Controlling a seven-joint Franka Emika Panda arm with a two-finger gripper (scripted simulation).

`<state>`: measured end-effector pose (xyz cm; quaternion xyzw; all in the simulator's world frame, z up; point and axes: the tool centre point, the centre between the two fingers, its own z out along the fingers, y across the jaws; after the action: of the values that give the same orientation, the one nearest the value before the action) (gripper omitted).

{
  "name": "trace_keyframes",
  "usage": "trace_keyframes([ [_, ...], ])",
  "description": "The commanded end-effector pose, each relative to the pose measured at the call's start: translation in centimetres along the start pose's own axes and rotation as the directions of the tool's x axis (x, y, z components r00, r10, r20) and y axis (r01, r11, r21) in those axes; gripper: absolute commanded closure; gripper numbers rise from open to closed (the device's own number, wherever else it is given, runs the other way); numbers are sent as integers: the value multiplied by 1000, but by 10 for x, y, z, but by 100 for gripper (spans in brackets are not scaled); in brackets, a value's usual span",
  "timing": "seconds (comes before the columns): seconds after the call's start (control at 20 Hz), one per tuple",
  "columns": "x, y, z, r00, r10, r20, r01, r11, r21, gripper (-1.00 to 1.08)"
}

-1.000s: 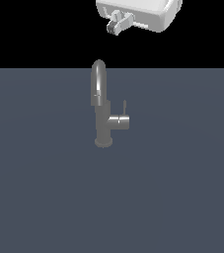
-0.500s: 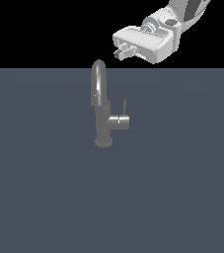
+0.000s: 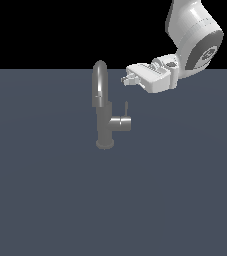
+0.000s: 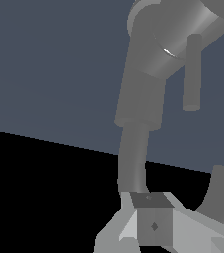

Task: Turn on the faucet by rotating a designated handle.

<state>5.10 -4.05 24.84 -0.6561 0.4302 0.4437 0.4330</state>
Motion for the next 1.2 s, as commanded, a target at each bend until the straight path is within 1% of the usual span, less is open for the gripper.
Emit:
trace_keyframes([
  [0.0,20,-3,0,998,48,51,-51,997,56,108],
  [0.1,35,-4,0,993,81,88,-89,992,94,108],
  [0.25,54,-4,2,983,121,137,-140,980,140,108],
  [0.4,70,-4,4,972,151,178,-182,967,175,108],
  [0.55,81,-4,7,963,172,209,-214,956,200,108],
  [0.8,90,-3,9,954,188,234,-240,946,220,108],
  [1.15,89,-3,9,955,185,231,-236,947,217,108],
])
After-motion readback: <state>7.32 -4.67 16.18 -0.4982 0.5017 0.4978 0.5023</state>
